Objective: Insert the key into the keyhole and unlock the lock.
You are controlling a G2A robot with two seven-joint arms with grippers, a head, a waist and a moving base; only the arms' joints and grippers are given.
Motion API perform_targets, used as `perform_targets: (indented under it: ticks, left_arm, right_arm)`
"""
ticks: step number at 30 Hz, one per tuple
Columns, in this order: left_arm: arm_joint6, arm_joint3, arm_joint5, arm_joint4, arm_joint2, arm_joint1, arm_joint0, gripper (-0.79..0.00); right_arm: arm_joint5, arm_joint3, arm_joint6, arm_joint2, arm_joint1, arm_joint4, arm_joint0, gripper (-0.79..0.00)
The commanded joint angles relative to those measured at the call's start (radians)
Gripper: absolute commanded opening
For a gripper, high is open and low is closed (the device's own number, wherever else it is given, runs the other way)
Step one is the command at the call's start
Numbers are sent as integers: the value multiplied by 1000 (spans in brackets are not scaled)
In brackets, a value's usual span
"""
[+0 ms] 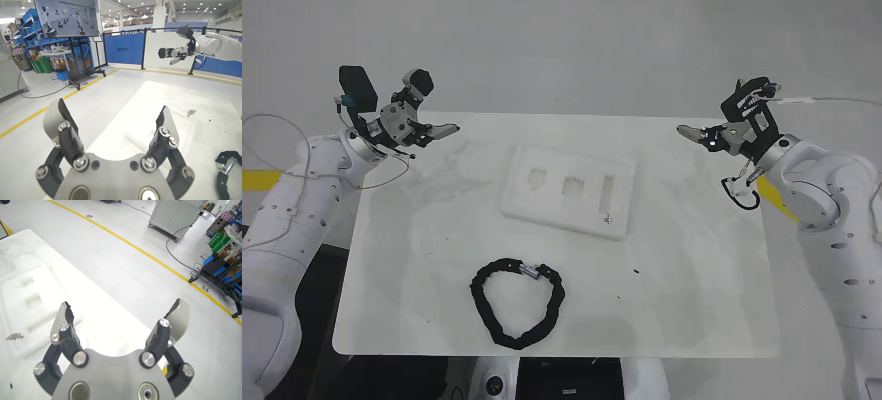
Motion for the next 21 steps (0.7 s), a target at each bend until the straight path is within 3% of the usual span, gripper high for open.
perform_targets:
  ticks: [1,21]
  left_arm:
    - [0,0,0,0,0,0,0,-1]
    - [0,0,0,0,0,0,0,0]
  right_arm:
    - [0,0,0,0,0,0,0,-1]
    - [4,-2,6,-5,-1,4,-12,0]
